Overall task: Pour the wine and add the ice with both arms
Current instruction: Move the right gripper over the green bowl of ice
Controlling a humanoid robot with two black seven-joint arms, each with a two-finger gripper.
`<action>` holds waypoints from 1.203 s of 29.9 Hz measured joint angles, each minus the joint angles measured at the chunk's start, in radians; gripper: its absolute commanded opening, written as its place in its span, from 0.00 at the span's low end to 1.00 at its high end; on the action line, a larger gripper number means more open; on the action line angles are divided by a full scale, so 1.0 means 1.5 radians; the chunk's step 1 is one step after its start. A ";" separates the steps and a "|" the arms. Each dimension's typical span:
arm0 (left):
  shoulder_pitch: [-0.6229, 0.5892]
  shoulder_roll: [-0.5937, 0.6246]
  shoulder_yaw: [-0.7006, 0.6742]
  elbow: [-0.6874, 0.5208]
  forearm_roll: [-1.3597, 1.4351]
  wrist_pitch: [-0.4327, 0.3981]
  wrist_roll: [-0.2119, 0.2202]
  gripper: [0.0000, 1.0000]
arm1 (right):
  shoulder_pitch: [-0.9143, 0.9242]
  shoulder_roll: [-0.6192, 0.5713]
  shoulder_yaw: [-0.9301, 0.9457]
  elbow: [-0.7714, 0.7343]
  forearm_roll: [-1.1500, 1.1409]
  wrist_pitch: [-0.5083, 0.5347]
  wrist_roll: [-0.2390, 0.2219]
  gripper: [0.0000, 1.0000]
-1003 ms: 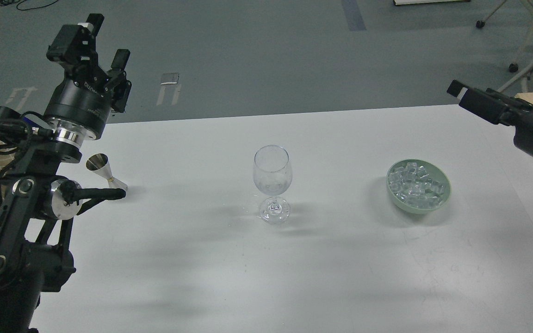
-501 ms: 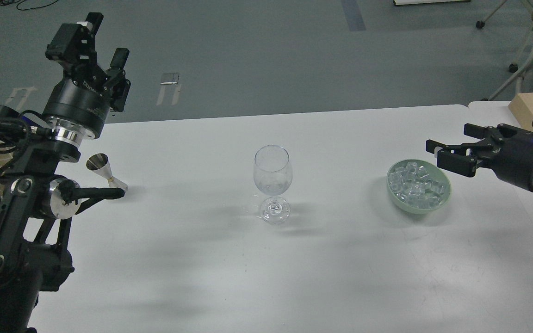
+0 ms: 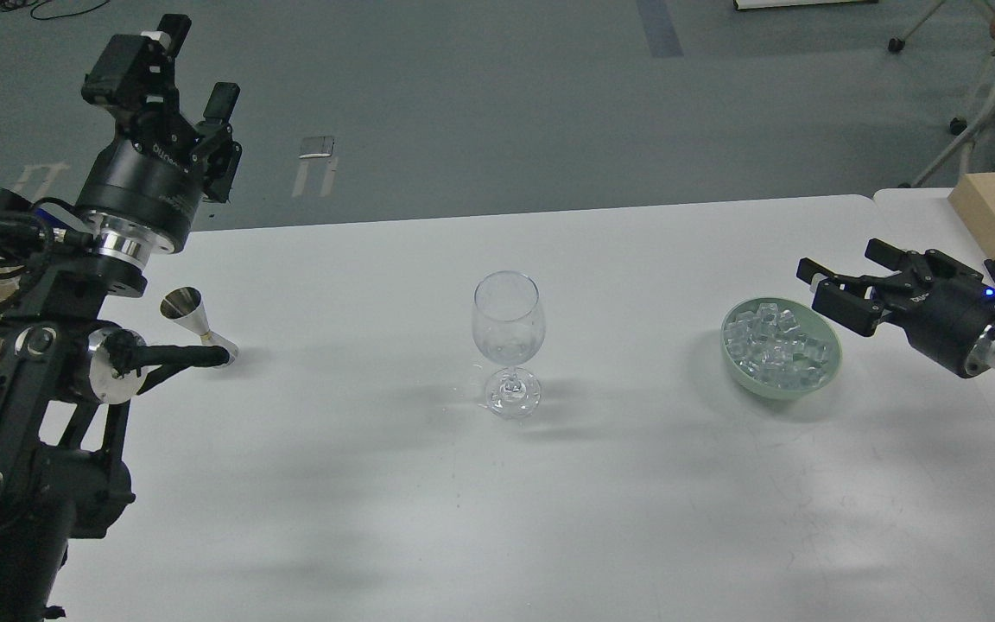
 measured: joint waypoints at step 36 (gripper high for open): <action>0.004 -0.003 0.000 -0.001 0.000 -0.002 0.000 0.79 | 0.104 -0.048 -0.019 0.001 0.000 0.253 0.020 0.58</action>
